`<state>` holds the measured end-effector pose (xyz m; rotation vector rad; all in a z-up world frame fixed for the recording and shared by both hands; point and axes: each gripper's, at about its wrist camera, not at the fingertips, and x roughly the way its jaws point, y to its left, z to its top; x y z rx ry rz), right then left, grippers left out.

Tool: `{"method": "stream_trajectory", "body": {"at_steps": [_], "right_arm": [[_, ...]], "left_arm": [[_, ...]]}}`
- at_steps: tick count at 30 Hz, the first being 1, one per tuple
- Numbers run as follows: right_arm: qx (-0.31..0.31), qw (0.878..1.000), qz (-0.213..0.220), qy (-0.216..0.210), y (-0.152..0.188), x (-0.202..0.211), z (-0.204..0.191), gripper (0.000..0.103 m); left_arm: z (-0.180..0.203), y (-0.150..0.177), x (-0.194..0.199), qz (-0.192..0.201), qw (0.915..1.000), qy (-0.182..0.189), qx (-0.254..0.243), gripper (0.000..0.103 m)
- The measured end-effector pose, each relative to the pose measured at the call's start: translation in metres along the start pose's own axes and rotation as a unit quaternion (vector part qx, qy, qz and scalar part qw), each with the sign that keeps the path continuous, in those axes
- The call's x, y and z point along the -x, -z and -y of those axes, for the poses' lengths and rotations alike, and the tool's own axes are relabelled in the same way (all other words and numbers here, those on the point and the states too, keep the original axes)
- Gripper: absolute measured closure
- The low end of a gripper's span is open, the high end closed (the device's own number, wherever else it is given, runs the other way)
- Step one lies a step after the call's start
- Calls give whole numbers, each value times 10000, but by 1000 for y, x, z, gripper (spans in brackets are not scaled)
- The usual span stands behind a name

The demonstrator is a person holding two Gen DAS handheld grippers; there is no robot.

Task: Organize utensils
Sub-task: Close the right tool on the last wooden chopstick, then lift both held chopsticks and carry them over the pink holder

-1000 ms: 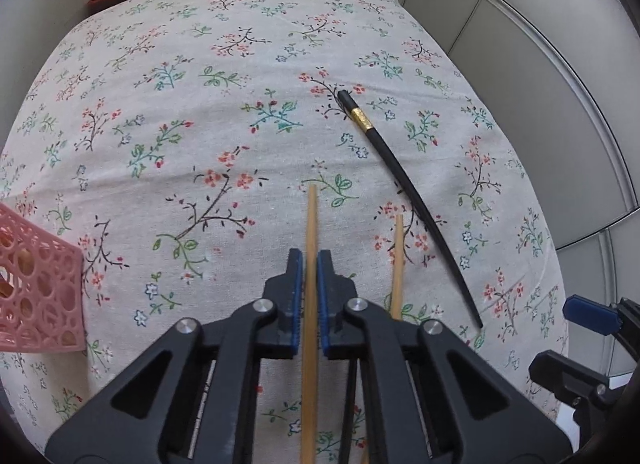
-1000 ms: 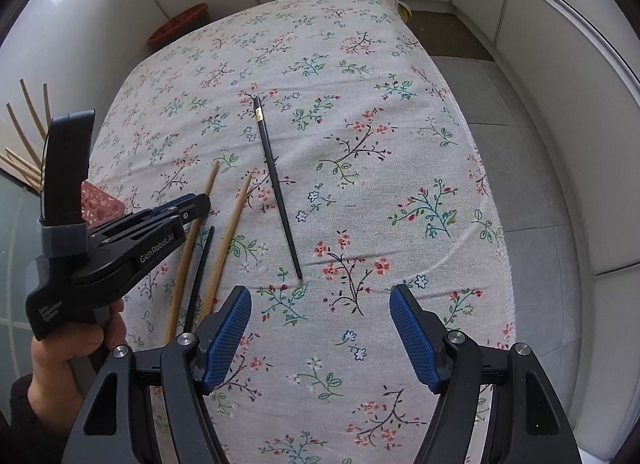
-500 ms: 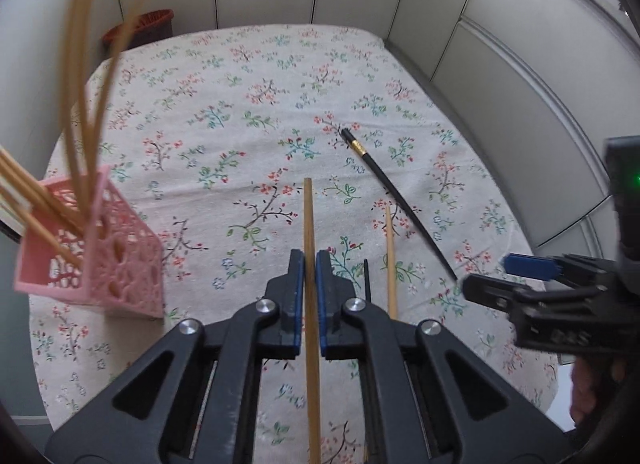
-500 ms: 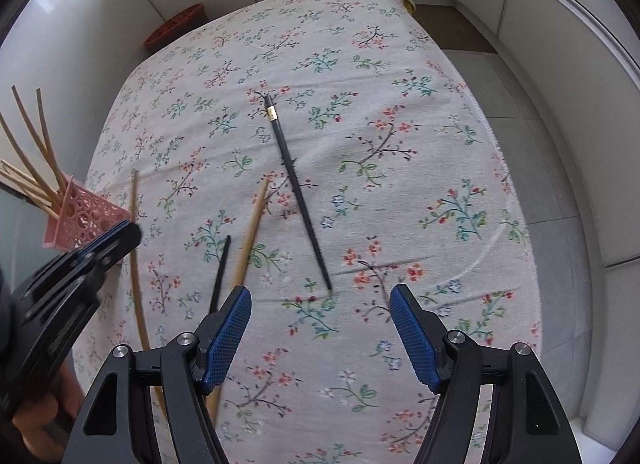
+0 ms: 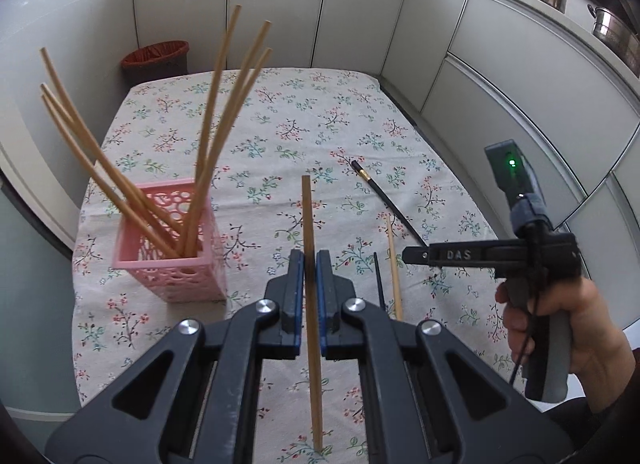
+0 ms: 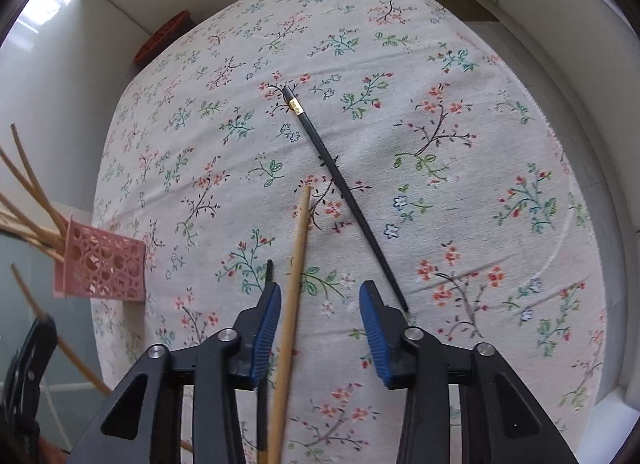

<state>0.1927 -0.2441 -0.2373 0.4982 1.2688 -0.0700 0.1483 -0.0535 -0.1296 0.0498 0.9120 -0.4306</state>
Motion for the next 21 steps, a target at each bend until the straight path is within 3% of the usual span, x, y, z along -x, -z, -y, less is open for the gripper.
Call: {"method": "stream_trajectory", "body": {"at_steps": [8, 14, 17, 21], "right_arm": [[-96, 9999, 115, 51, -10, -15, -9, 77], [455, 9969, 243, 598, -10, -27, -28, 82], [959, 9891, 351, 1059, -5, -31, -43, 91], [967, 9891, 409, 1032, -2, -31, -43, 96]], "left_arm": [[-16, 3, 9, 45, 9999, 3, 97, 96], [-25, 1, 10, 60, 9998, 3, 183, 96], [-25, 1, 10, 70, 9998, -8, 176, 96], [-23, 3, 14, 95, 9999, -45, 136, 96]]}}
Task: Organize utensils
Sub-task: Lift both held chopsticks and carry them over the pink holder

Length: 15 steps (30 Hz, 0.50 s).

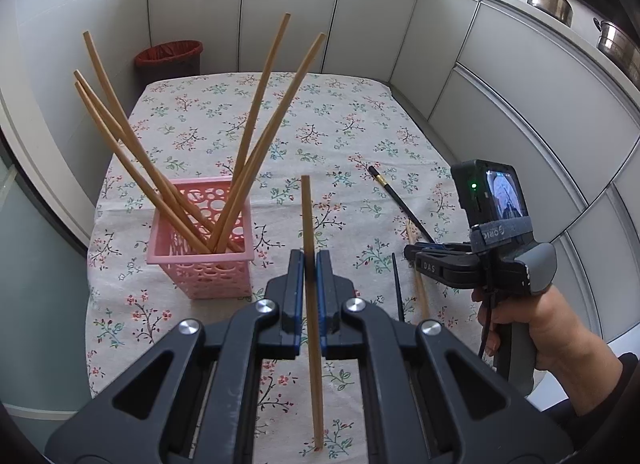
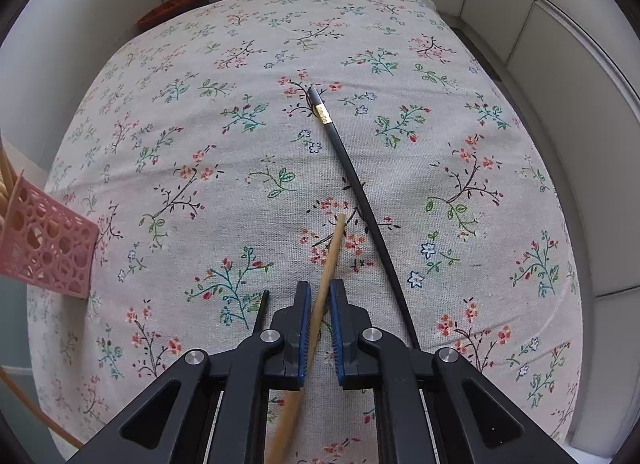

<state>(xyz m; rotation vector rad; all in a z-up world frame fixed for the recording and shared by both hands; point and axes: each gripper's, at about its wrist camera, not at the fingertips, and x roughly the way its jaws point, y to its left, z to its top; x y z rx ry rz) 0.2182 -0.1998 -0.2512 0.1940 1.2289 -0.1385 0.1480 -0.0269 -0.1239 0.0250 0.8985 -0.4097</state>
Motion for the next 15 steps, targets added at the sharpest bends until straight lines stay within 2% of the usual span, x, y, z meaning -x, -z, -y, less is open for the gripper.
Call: {"method": "stream_trajectory", "body": {"at_steps": [5, 15], "right_arm": [[-111, 9995, 173, -233, 5, 19, 10, 97], [181, 9893, 1259, -711, 31, 112, 23, 97]], "left_arm": [[-2, 2, 9, 118, 9999, -40, -1, 96], [-2, 1, 41, 578, 9983, 102, -59, 96]]}}
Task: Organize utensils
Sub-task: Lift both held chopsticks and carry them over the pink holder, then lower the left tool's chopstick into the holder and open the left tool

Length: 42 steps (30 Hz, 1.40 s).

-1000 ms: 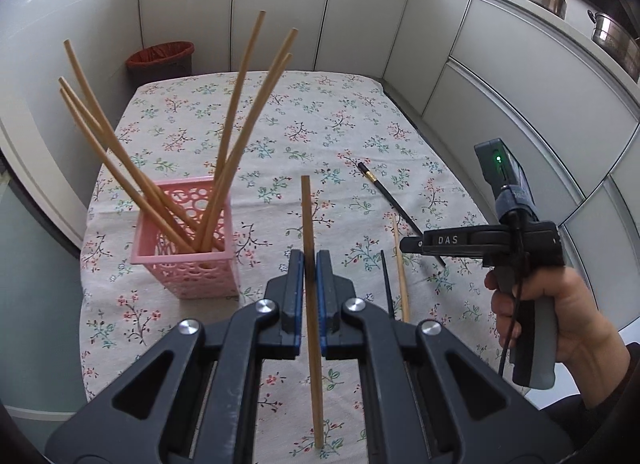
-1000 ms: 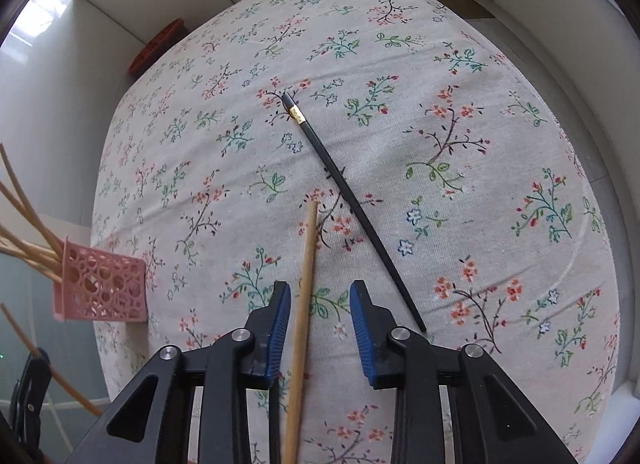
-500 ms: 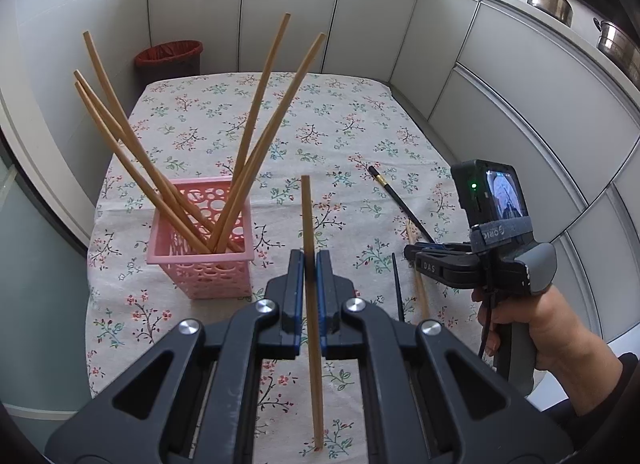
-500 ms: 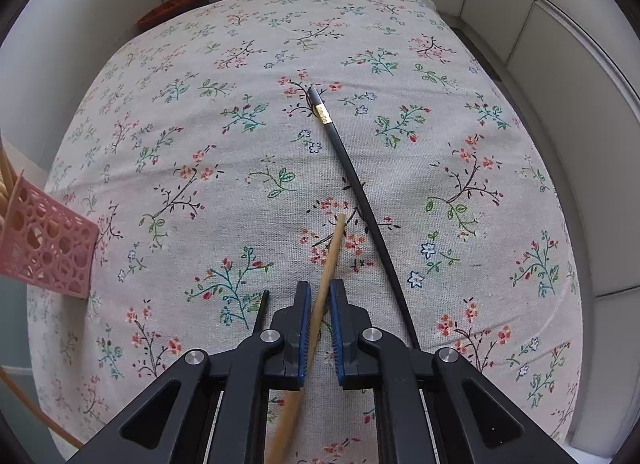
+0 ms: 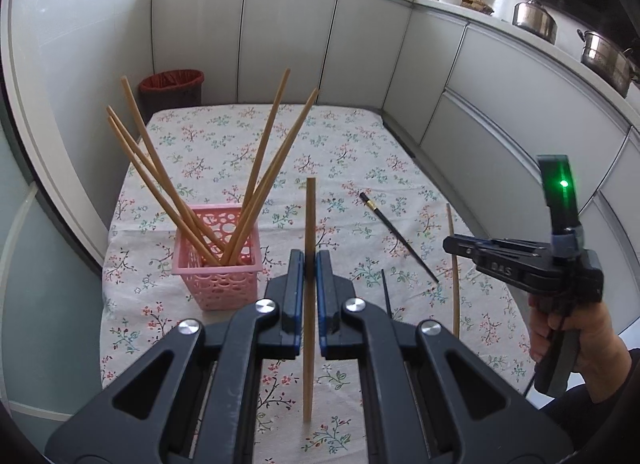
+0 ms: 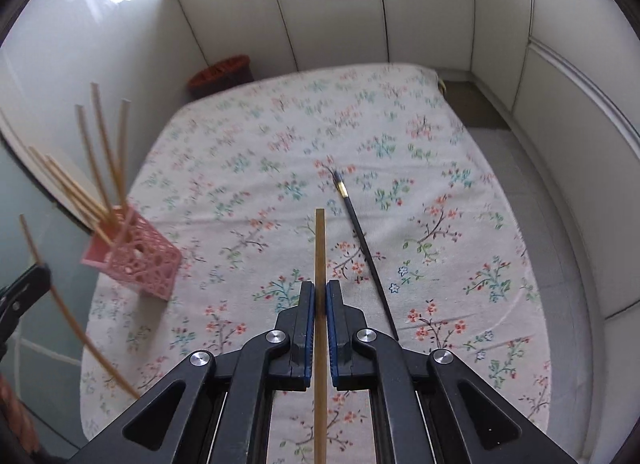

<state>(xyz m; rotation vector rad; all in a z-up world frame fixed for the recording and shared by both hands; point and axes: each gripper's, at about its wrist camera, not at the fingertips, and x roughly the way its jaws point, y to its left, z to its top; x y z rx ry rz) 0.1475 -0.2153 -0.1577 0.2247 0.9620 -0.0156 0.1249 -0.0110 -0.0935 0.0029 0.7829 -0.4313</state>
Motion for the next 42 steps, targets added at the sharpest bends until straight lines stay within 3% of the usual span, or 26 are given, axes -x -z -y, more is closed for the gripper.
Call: {"method": "stream_trajectory", "body": {"at_steps": [12, 18, 24, 34, 42], "right_arm": [[233, 9882, 1421, -532, 0, 107, -13, 97], [263, 9797, 1843, -741, -5, 132, -21, 97], [320, 9762, 1961, -872, -6, 140, -28, 97], [398, 9733, 1980, -1094, -6, 140, -38, 97], [510, 9744, 1880, -1124, -5, 132, -49, 97]], "left_arm": [[0, -7, 44, 878, 9960, 108, 105, 96], [-11, -16, 64, 1463, 9887, 10, 314, 96], [-31, -21, 86, 2095, 9755, -143, 658, 96], [-62, -24, 91, 2671, 9554, -521, 1149, 96], [-67, -27, 68, 2701, 9508, -724, 1333, 96]]}}
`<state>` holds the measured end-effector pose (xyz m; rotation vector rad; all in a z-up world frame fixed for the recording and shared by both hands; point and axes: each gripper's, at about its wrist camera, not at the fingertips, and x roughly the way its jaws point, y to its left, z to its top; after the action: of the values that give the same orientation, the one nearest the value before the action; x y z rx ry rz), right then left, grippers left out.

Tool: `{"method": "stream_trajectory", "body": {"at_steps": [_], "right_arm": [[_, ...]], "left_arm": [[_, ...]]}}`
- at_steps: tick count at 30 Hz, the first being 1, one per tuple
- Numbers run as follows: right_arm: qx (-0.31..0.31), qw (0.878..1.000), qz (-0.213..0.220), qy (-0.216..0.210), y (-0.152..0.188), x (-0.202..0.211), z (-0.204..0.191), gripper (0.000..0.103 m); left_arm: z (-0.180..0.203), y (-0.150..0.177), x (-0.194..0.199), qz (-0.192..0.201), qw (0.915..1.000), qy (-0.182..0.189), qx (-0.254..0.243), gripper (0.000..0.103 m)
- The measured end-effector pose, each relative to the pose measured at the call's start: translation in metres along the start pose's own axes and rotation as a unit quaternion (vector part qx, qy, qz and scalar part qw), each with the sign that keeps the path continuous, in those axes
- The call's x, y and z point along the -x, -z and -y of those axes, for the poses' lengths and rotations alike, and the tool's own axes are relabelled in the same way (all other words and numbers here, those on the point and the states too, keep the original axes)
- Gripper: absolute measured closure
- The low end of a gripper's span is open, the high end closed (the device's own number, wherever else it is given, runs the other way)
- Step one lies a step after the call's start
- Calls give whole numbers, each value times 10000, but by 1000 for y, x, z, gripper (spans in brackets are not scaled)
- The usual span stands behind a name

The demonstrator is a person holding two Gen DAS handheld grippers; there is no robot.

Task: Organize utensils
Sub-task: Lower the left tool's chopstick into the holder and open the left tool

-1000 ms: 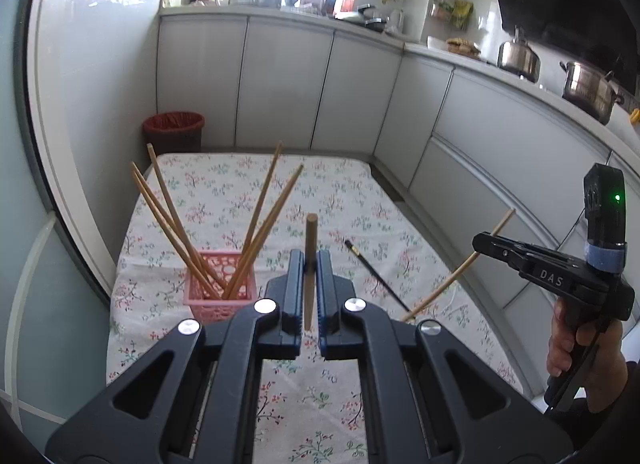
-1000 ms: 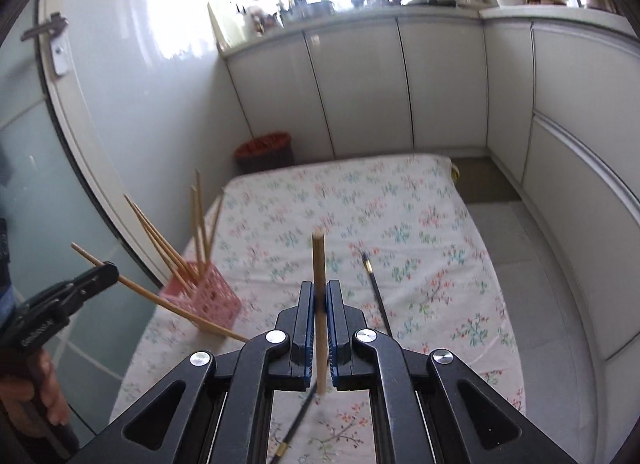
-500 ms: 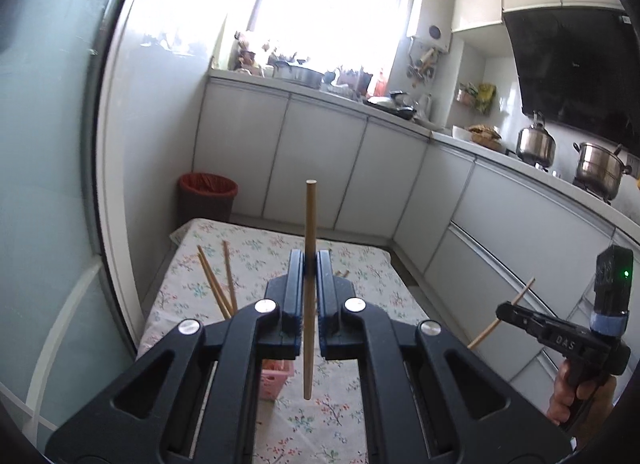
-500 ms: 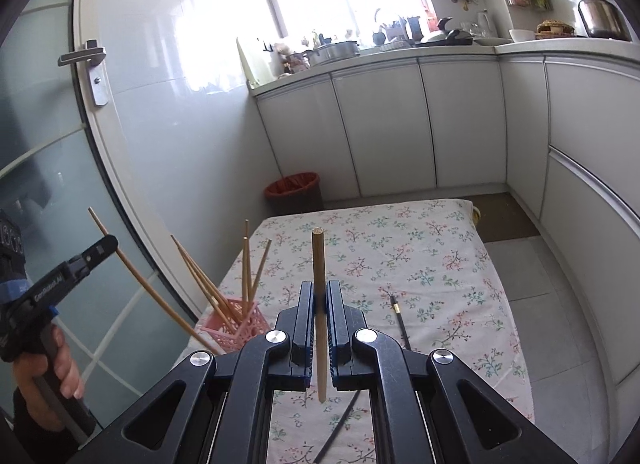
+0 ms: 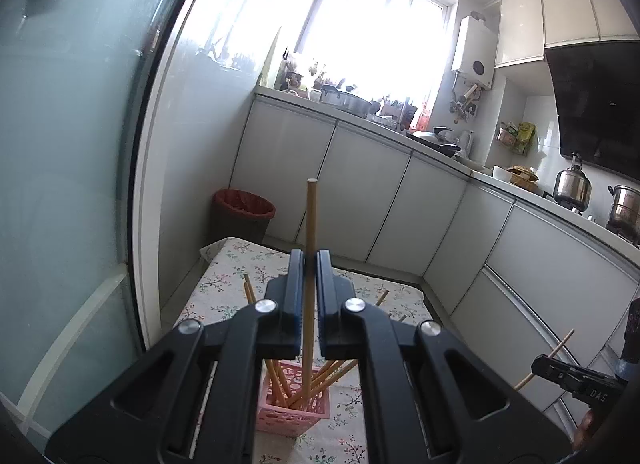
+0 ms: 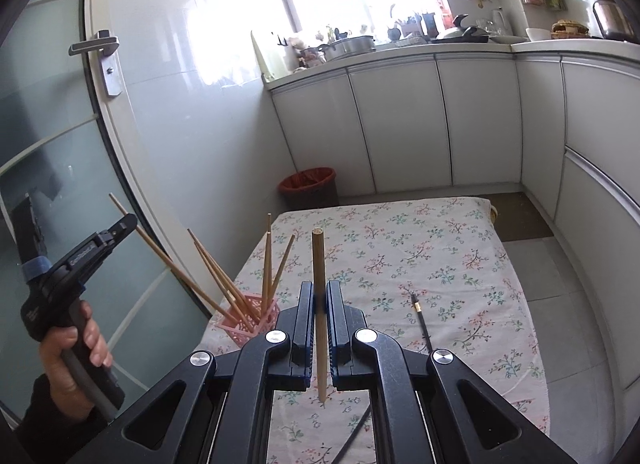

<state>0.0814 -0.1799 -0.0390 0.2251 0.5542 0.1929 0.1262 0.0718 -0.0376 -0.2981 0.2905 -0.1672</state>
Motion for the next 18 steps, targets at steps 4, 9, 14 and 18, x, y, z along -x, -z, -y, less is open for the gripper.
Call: {"method": "stream_trajectory", "body": {"at_steps": [4, 9, 14, 18], "right_arm": [[20, 10000, -31, -12, 1, -3, -2, 97], [11, 10000, -55, -17, 2, -7, -3, 97], [-20, 10000, -63, -34, 1, -11, -4, 97], [-63, 9999, -77, -69, 0, -14, -6, 97]], "left_arm": [[3, 3, -10, -68, 10000, -20, -32, 96], [7, 11, -26, -446, 9989, -39, -126, 96], [7, 23, -41, -880, 9960, -76, -147, 96], [2, 30, -52, -1192, 9928, -86, -74, 96]]}}
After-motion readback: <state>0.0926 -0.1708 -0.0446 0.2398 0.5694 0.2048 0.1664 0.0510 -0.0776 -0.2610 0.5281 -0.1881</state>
